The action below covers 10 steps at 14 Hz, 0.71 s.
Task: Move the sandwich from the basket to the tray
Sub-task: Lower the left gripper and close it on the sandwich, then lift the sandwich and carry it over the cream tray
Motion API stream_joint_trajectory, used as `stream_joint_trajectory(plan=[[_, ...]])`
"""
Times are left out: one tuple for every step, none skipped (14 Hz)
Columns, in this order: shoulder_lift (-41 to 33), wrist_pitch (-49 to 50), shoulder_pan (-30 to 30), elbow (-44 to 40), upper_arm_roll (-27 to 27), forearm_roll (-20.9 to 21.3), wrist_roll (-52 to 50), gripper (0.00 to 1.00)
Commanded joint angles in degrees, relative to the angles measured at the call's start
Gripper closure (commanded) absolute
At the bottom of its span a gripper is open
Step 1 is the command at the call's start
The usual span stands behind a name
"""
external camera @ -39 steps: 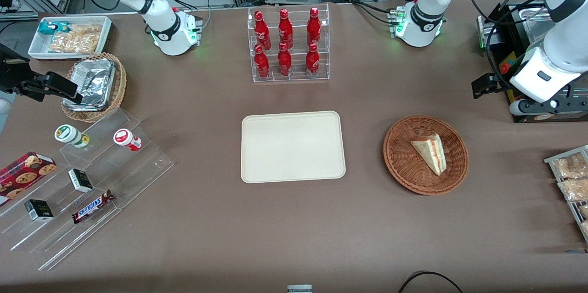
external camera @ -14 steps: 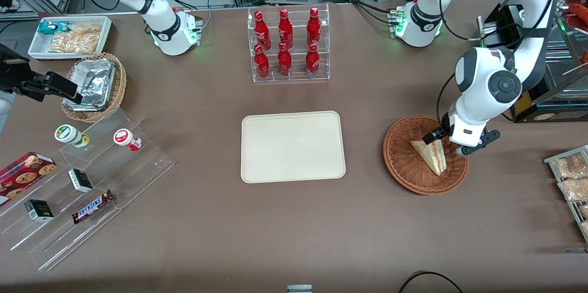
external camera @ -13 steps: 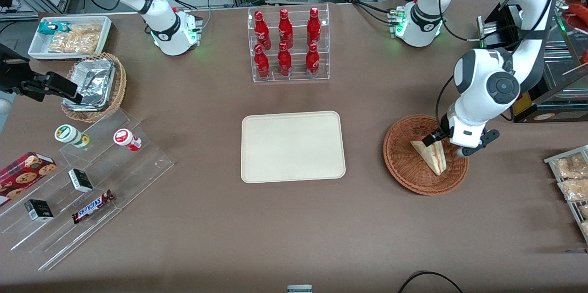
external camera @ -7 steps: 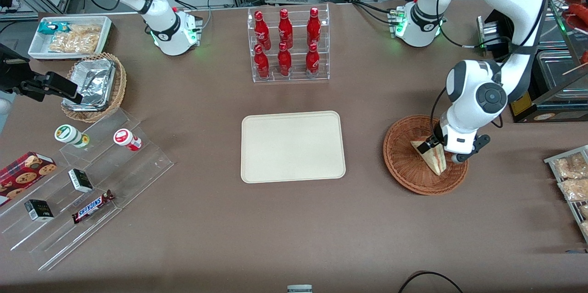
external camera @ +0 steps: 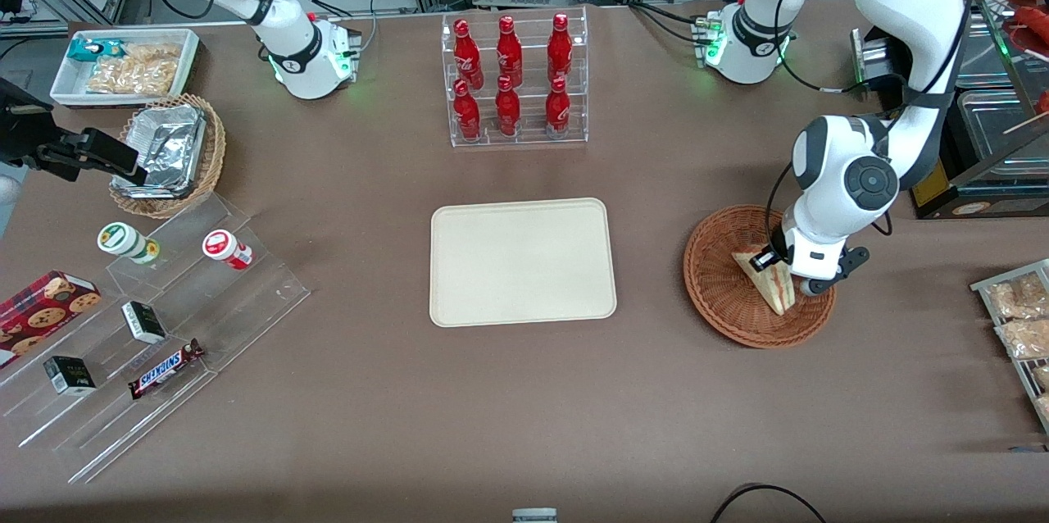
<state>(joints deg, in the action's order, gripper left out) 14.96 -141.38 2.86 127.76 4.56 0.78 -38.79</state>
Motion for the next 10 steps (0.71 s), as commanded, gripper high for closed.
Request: stream_joint_trajectory(plan=[[-2.7,5.4,0.6,-2.9,-0.1,-0.1,3.4,0.98],[-2.7,8.6,0.8,-5.1,0.2,0.1,4.4,0.98],[-2.7,12.2,1.6,-7.3,1.0,0.2,5.7,0.99],[-2.7,16.3,2.7,-9.9,1.5,0.2,7.2,0.99],[-2.3,20.8,4.1,-12.9,1.7,0.2,8.7,0.98],[-2.0,23.1,5.3,-14.8,1.7,0.2,10.2,0.97],[-1.5,24.0,6.9,-16.0,1.7,0.1,11.2,0.96],[-1.1,24.0,8.9,-16.8,1.7,-0.3,11.1,0.95],[-0.2,24.0,10.9,-17.7,1.8,-0.3,10.8,0.95],[1.7,24.0,13.2,-19.4,1.8,-0.4,9.4,0.95]])
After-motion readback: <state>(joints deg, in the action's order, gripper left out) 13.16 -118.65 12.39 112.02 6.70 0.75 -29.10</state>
